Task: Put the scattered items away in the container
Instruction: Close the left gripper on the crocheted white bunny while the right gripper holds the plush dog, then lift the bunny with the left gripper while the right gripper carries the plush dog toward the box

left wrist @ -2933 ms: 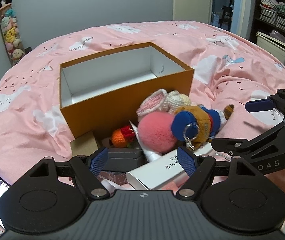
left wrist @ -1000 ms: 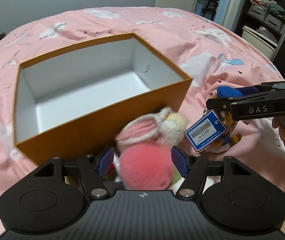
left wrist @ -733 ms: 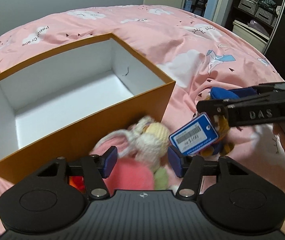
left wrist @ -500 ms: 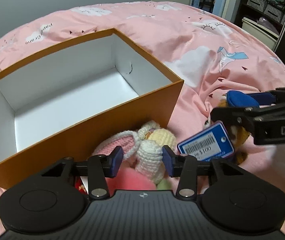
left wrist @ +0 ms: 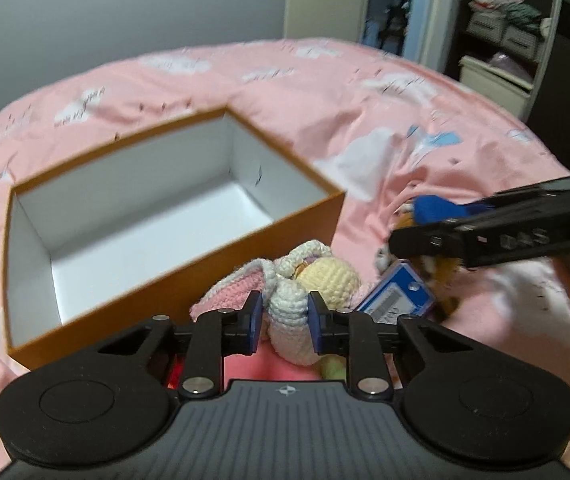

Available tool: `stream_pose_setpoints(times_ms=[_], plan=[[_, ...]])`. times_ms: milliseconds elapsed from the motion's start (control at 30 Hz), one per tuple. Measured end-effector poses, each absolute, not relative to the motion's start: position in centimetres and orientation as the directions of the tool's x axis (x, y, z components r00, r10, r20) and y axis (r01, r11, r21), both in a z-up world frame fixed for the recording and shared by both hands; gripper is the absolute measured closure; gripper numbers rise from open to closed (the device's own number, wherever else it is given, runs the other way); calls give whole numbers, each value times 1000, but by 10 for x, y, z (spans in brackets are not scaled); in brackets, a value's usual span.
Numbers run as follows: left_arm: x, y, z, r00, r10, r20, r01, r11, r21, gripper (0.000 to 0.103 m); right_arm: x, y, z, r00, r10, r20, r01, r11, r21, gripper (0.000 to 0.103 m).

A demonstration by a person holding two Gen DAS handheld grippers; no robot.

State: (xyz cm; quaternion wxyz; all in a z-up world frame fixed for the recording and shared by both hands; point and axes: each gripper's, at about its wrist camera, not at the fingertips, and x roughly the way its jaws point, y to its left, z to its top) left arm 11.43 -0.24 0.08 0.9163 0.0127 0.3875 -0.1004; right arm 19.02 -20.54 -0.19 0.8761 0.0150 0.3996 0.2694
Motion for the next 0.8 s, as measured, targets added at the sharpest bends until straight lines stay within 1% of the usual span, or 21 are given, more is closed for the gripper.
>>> stream_pose_setpoints(times_ms=[100,233,300,333,400,467,533,633,700,800], plan=[[104,11,23,698,-208,-685,210,974,-82,76,190,-201,10,558,511,-654,-465,845,264,45],[85,35,45,696,-259,-669,225,964,-140,76,185,-189,25,623,545,-562,-484,832,270,45],[74,46,45,684,-275,-676,236,960,-151,76,181,-185,22,630,546,-551,-480,833,277,45],[68,50,42,675,-276,-684,234,960,-157,76,178,-184,16,624,549,-556,-475,832,287,45],[57,59,30,646,-265,-716,211,963,-167,76,171,-183,3,592,542,-596,-460,835,302,45],[47,62,16,616,-241,-750,186,970,-159,76,163,-188,-14,543,535,-647,-436,838,328,48],[35,64,10,609,-236,-757,179,971,-158,75,153,-195,-26,490,539,-685,-418,835,358,49],[20,67,10,591,-237,-771,182,970,-159,75,139,-201,-33,444,531,-721,-414,836,360,50],[14,66,8,571,-210,-794,173,976,-134,75,133,-202,-33,427,530,-733,-423,833,356,50],[6,63,6,579,-182,-795,175,980,-96,75,129,-196,-32,413,517,-750,-448,832,328,49]])
